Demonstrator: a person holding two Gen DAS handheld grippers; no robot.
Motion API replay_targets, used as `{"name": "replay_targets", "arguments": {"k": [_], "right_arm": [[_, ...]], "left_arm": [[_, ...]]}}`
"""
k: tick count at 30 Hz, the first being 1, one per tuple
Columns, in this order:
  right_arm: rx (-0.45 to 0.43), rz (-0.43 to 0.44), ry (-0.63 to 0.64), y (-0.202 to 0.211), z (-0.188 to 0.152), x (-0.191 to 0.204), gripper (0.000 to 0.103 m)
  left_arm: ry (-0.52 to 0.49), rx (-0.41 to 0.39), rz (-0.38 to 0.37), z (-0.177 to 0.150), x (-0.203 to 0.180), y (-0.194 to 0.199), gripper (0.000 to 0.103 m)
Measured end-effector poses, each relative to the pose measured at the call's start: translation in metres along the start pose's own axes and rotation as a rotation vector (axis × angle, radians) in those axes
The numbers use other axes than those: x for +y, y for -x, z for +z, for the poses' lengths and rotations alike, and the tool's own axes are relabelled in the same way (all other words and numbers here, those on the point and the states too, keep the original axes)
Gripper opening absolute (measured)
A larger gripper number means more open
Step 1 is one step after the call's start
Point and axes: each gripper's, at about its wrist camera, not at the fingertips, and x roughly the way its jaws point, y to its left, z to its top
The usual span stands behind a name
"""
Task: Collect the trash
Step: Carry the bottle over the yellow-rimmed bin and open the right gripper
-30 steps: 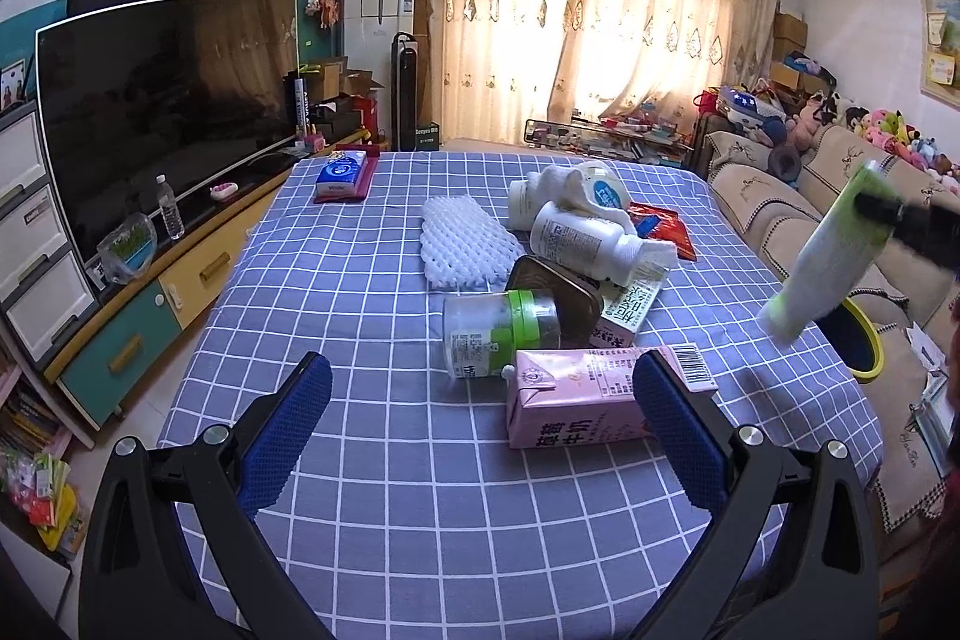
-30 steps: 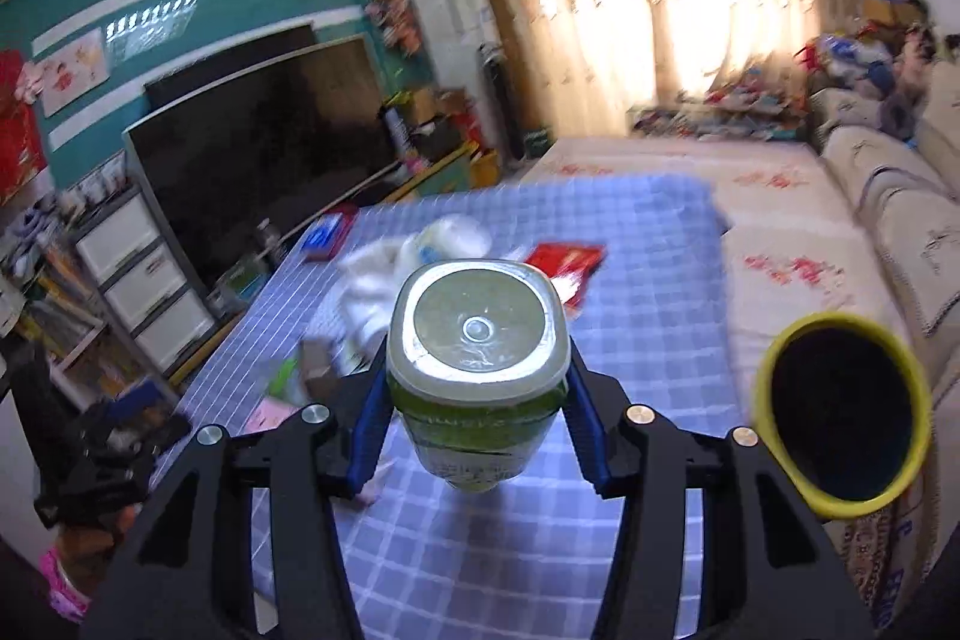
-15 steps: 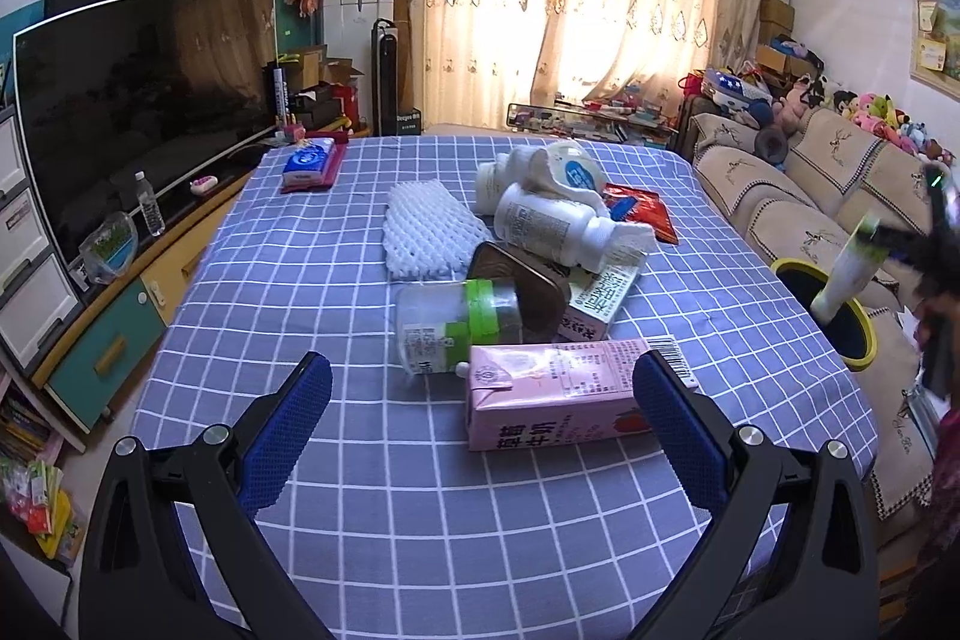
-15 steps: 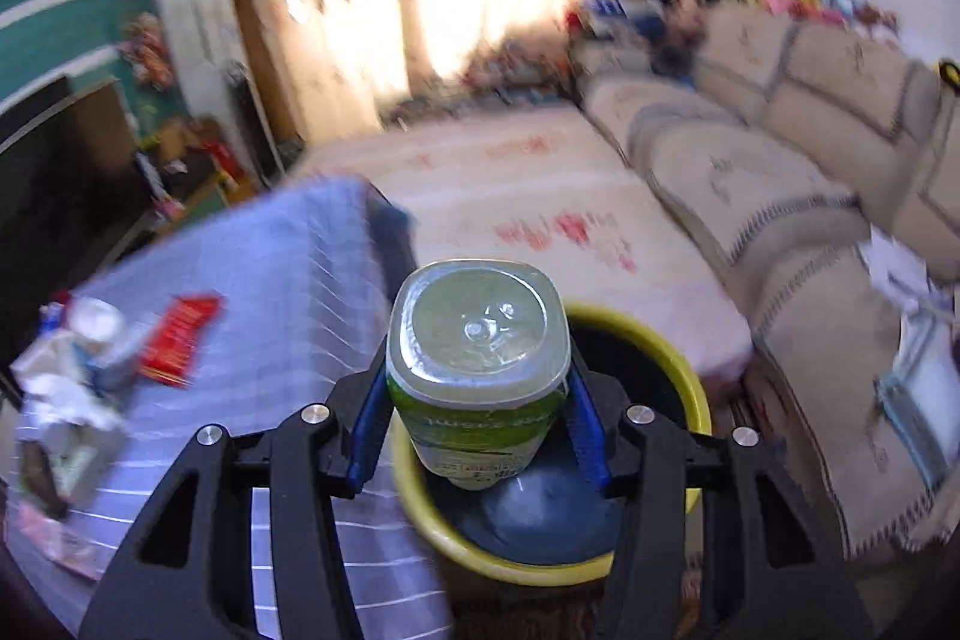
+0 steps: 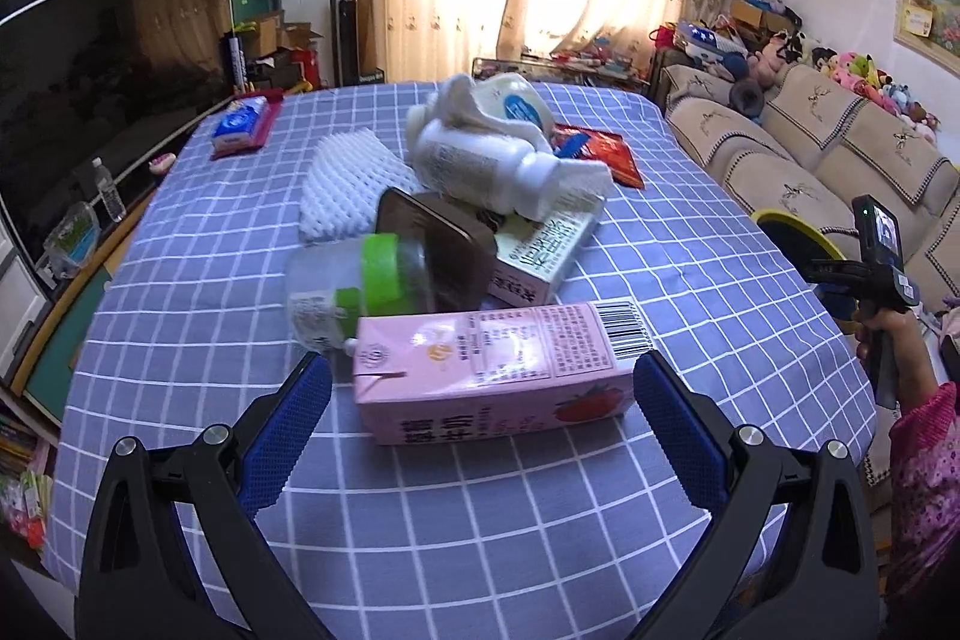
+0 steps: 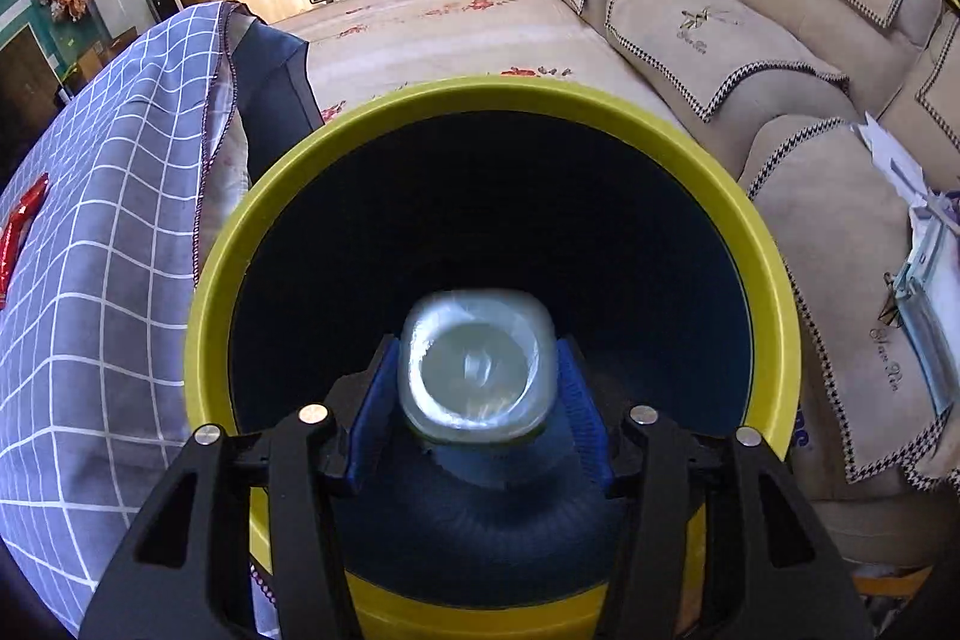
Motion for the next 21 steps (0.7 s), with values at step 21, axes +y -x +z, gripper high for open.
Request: {"name": "replay_targets", "arguments": {"k": [21], "right_arm": [[-0.069,0.03,-0.009,0.03,0.009,-0.01,0.064]], "left_arm": [[-0.025,0.106,-0.294,-0.004,-0.017,-0.023,0.099]]}}
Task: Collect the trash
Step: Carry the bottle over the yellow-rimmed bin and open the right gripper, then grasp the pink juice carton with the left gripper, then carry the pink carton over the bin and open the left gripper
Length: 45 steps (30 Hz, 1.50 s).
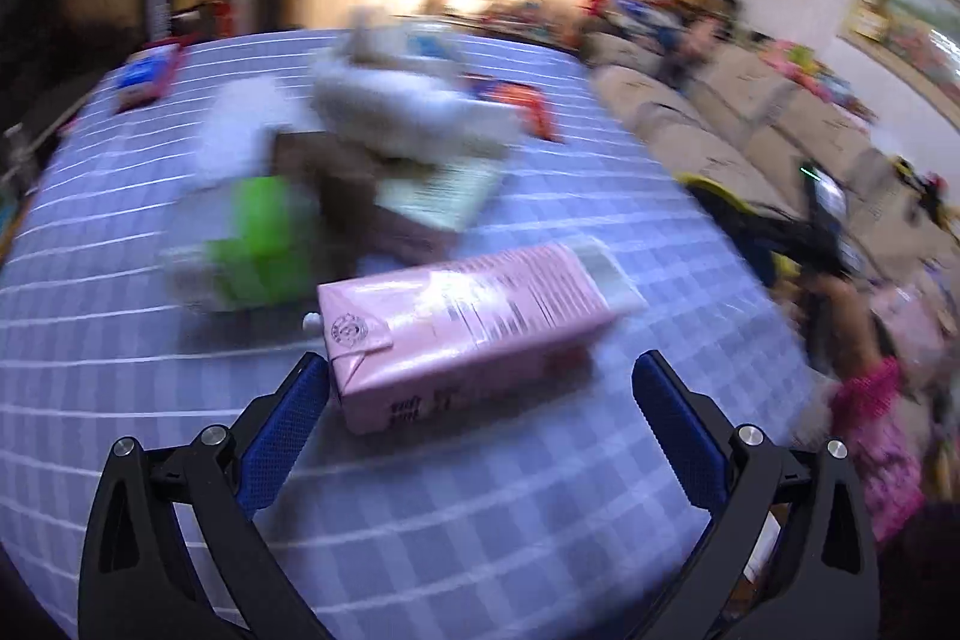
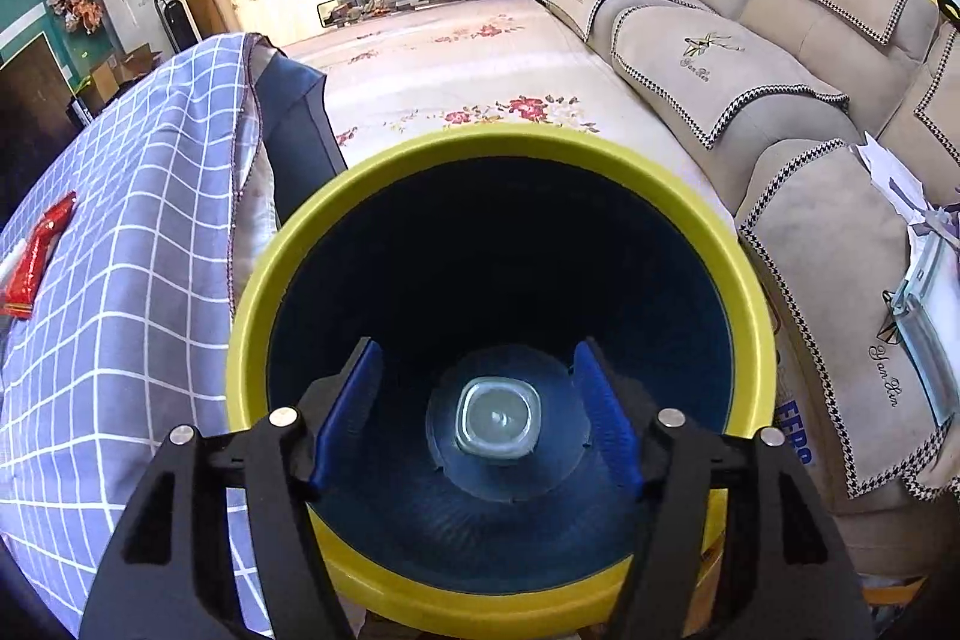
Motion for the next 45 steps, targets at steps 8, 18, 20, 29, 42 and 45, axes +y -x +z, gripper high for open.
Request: {"name": "replay_targets", "arguments": {"k": [8,18,20,29,42,45], "right_arm": [[-0.033,0.011,-0.008,0.014,0.003,-0.005,0.065],[-0.035,0.022,-0.02,0.016,-0.002,-0.011,0.067],[-0.034,0.026,-0.019,0.016,-0.003,-0.011,0.067],[-0.036,0.041,-0.03,0.018,-0.005,-0.017,0.067],[-0.138,0.048,-0.072,0.07,-0.015,-0.047,0.068],[-0.18,0.025,-0.101,0.092,-0.019,-0.067,0.071]], "left_arm": [[-0.177,0.009,-0.12,0.001,-0.056,-0.001,0.099],[-0.25,0.035,-0.082,0.021,-0.043,-0.026,0.094],[-0.262,0.048,-0.09,0.022,-0.047,-0.037,0.086],[-0.245,0.098,-0.074,0.03,-0.047,-0.064,0.039],[-0.358,0.097,-0.183,0.084,-0.118,-0.076,0.038],[-0.408,0.116,-0.24,0.104,-0.155,-0.097,0.038]]}}
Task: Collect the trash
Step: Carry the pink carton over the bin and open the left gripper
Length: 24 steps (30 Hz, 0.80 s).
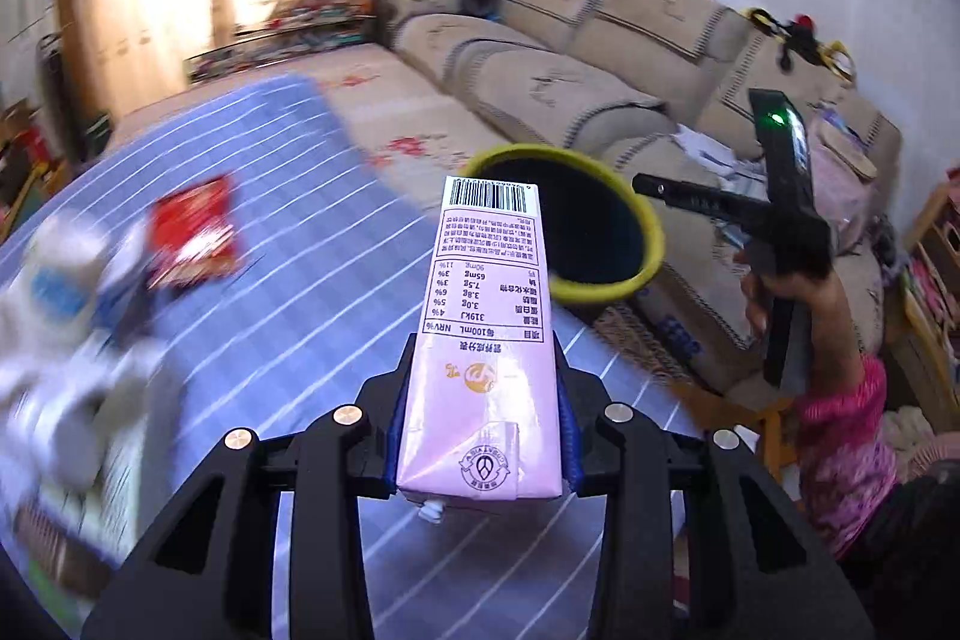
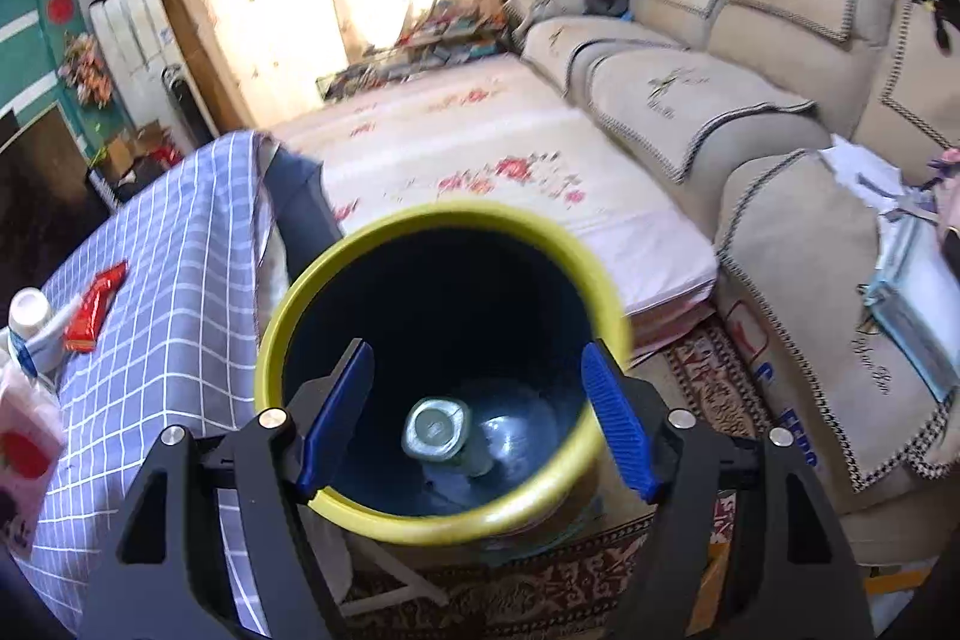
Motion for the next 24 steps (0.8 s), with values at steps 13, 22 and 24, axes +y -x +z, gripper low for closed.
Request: {"name": "replay_targets", "arguments": {"k": [13,22,24], "right_arm": [[-0.024,-0.07,-0.086,0.036,-0.01,-0.06,0.071],[0.021,-0.05,-0.076,0.022,-0.018,-0.05,0.071],[0.023,-0.041,-0.069,0.021,-0.018,-0.044,0.071]], "left_arm": [[-0.103,0.093,-0.052,0.104,-0.057,-0.155,0.038],[-0.076,0.108,0.006,0.121,-0.046,-0.206,0.054],[-0.059,0.091,0.002,0.121,-0.041,-0.199,0.054]]}}
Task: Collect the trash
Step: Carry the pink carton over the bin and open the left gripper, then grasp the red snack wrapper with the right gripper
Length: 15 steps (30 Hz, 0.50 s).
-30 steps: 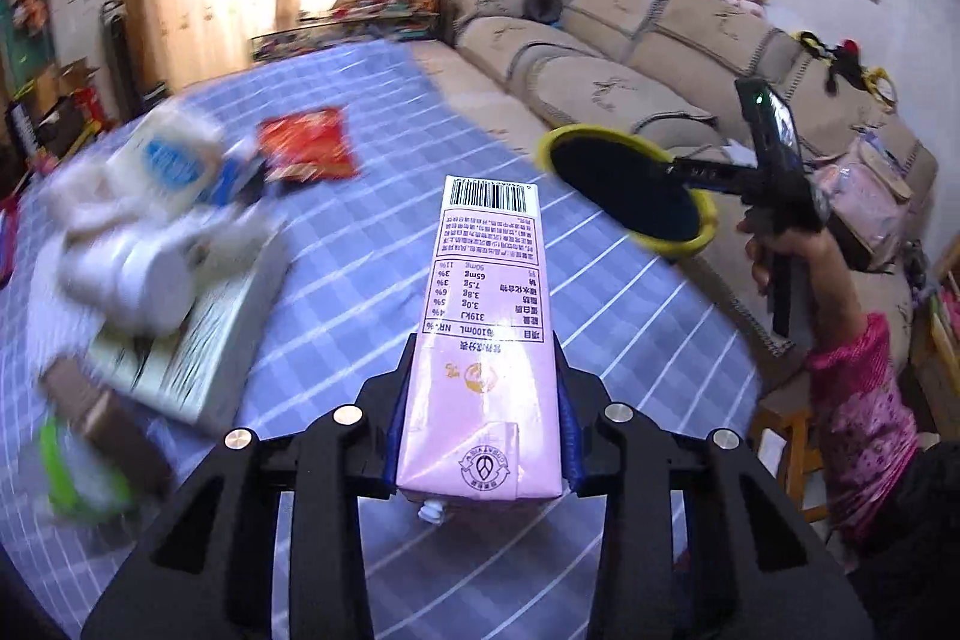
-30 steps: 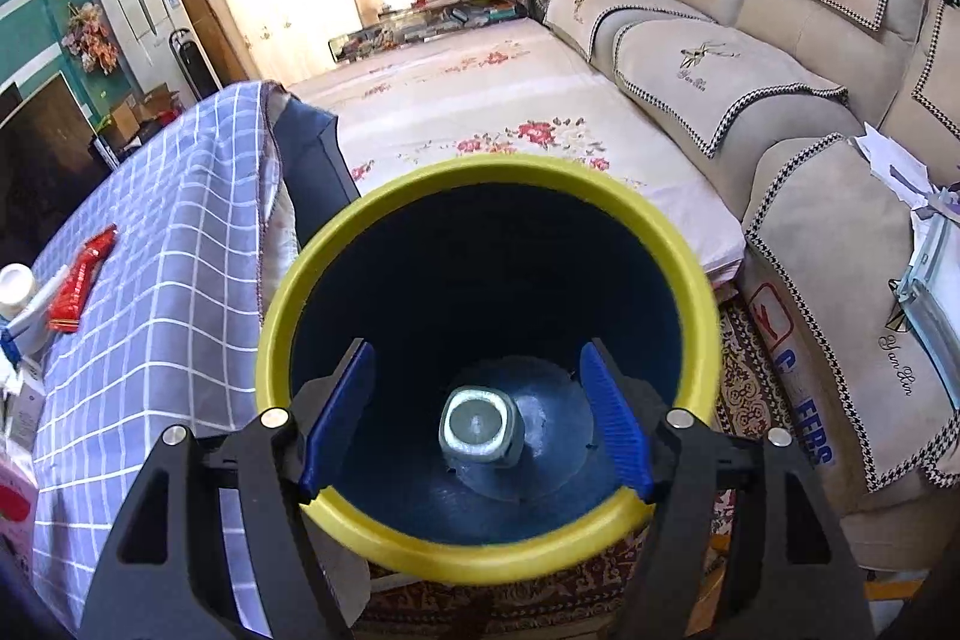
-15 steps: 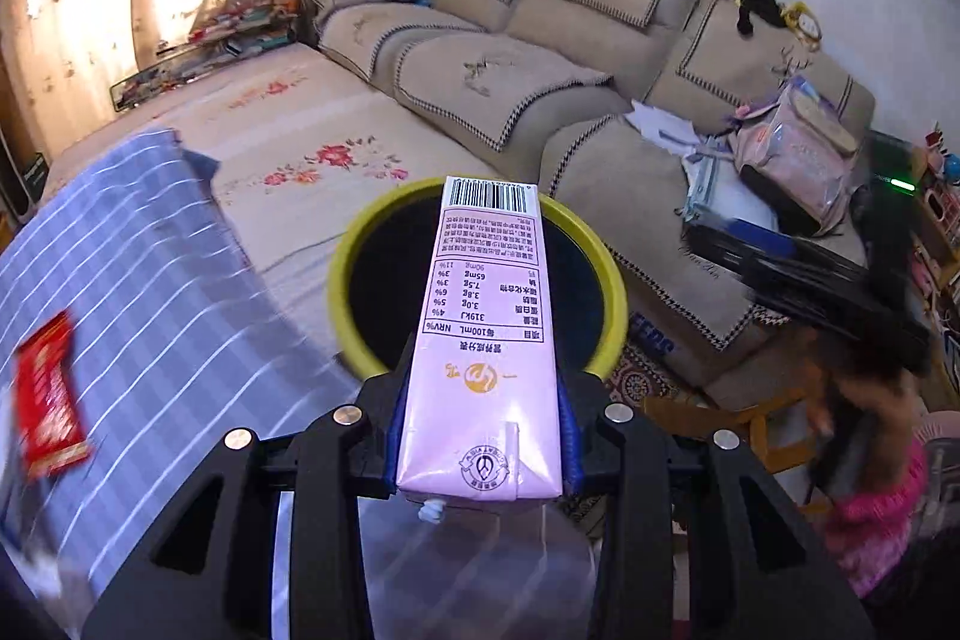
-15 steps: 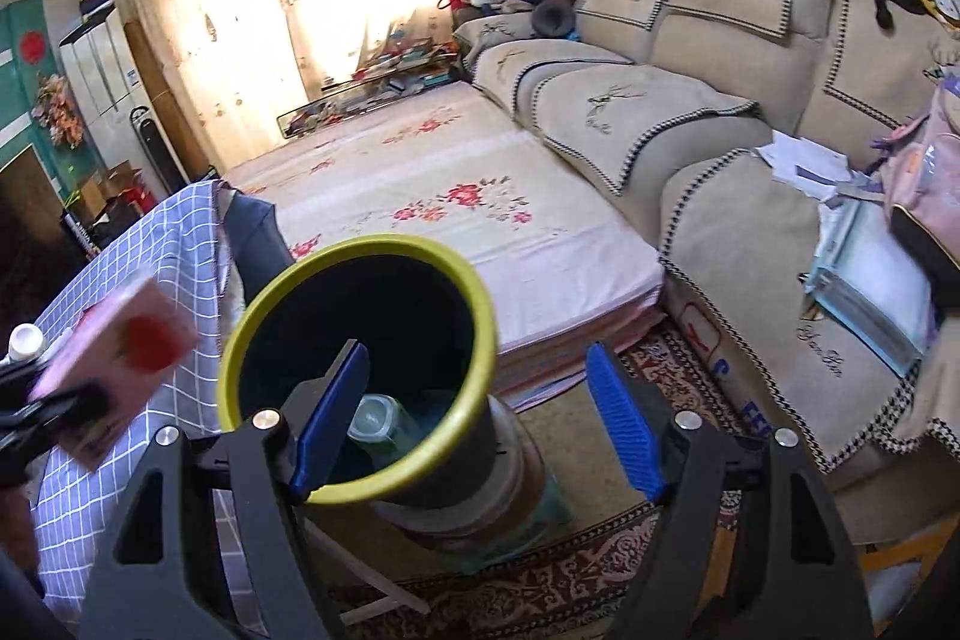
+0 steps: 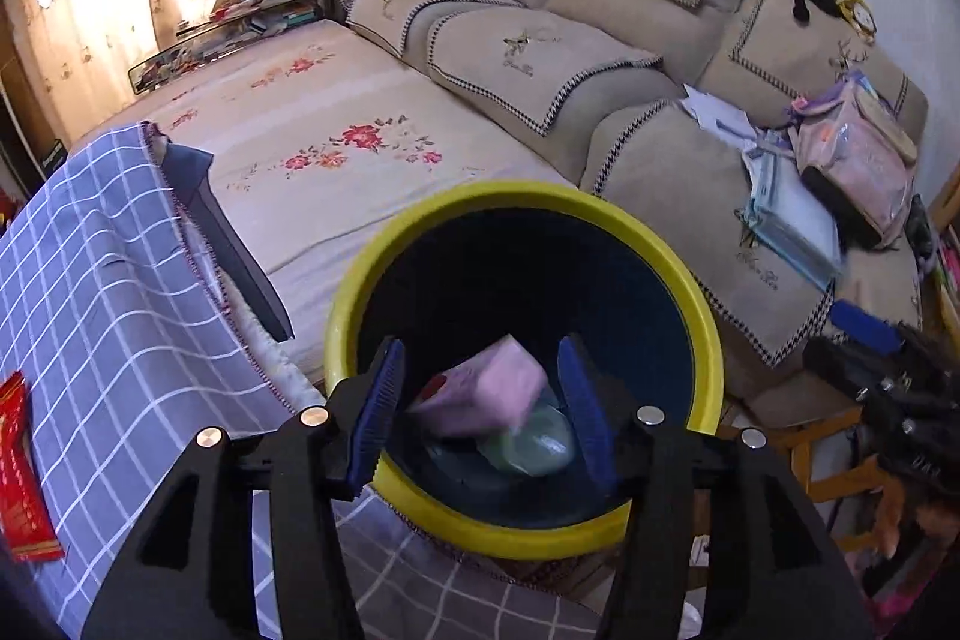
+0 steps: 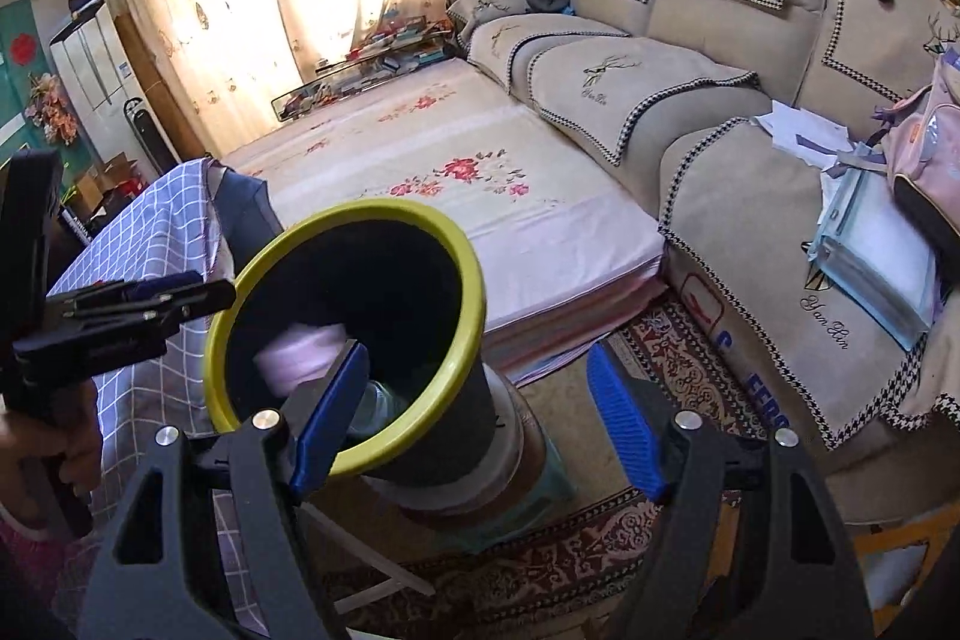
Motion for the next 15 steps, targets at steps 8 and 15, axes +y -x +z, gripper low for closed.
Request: {"name": "replay_targets", "arguments": {"k": [8,15], "right_arm": [[0.017,0.057,0.054,-0.002,-0.007,0.034,0.073],[0.045,0.151,0.173,-0.01,-0.005,0.1,0.073]], "left_arm": [[0.063,-0.142,0.01,-0.041,0.017,0.089,0.067],[0.221,-0.284,0.115,-0.123,0.06,0.19,0.084]]}}
